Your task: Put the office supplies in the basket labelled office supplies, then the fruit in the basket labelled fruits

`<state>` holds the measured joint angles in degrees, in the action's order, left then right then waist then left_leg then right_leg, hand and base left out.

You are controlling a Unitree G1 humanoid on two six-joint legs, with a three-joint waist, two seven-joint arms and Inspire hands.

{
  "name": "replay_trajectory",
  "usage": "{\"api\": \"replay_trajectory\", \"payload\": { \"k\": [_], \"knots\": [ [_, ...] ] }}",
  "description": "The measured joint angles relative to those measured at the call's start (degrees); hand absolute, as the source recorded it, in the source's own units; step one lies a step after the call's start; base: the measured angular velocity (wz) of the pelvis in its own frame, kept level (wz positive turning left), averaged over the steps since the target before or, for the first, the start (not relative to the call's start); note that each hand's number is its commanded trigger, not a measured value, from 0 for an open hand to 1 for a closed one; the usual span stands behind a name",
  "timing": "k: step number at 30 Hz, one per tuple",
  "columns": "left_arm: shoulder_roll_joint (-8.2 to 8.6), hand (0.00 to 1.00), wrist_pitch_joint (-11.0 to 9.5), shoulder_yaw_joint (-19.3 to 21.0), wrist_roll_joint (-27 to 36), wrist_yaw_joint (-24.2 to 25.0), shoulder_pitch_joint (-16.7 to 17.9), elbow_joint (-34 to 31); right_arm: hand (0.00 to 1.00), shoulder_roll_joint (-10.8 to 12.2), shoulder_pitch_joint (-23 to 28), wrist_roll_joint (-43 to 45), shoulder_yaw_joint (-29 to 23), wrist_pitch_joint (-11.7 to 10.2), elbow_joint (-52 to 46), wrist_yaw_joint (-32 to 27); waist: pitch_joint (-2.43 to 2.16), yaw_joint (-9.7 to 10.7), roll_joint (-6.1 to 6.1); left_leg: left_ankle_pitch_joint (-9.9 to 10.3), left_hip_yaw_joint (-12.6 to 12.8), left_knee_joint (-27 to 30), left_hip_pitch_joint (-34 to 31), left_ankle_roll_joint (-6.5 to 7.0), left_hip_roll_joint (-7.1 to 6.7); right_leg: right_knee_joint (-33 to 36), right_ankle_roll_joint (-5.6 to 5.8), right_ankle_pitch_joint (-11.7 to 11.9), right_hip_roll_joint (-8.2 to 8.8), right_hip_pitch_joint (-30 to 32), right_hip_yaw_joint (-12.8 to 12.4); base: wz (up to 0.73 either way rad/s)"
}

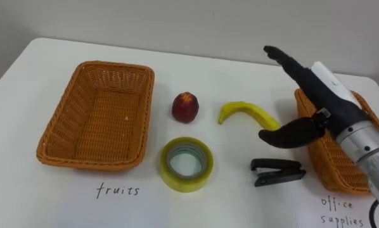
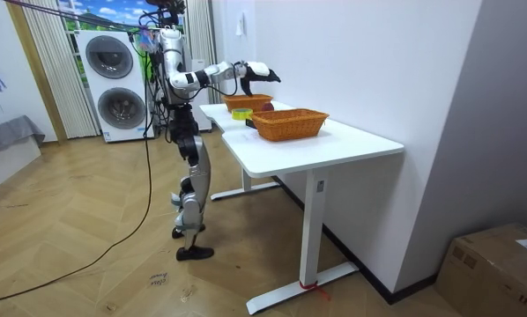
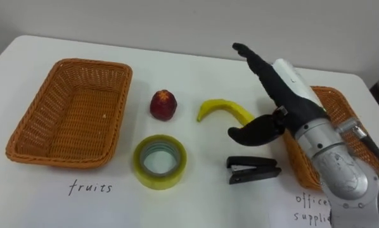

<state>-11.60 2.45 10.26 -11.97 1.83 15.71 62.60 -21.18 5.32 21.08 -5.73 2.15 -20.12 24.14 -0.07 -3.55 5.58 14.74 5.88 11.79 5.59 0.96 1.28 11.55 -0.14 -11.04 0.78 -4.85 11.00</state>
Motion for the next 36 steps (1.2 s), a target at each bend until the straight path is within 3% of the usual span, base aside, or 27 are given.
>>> {"api": "replay_trajectory", "payload": {
  "k": [13, 24, 36],
  "knots": [
    [-0.74, 0.00, 0.0, -0.5, 0.1, -0.1, -1.1, 0.6, 0.00, 0.0, 0.0, 0.2, 0.0, 1.6, 2.0, 7.1, 0.83, -0.1, 0.55, 0.0, -0.4, -0.4, 0.0, 0.00, -0.01, 0.0, 0.00, 0.0, -0.03, 0.1, 0.0, 0.00],
    [-1.25, 0.00, 0.0, -1.6, 0.1, -1.6, -1.2, 0.6, 0.00, 0.0, -0.2, 3.0, 0.2, 1.8, 2.0, 8.3, 0.70, -0.2, 1.26, 0.0, -0.6, -0.1, -0.1, 0.00, -0.01, 0.0, 0.00, 0.0, -0.04, 0.1, 0.0, 0.00],
    [-2.06, 0.00, 0.0, -1.6, 0.1, -2.4, -1.3, 0.5, 0.00, 0.0, -0.4, 4.1, 1.1, 4.3, 2.0, 12.0, 0.56, -0.7, 1.83, 0.0, -0.6, 0.0, -0.1, -0.01, 0.00, 0.0, -0.02, 0.0, -0.04, 0.1, 0.0, 0.00]
  ]
}}
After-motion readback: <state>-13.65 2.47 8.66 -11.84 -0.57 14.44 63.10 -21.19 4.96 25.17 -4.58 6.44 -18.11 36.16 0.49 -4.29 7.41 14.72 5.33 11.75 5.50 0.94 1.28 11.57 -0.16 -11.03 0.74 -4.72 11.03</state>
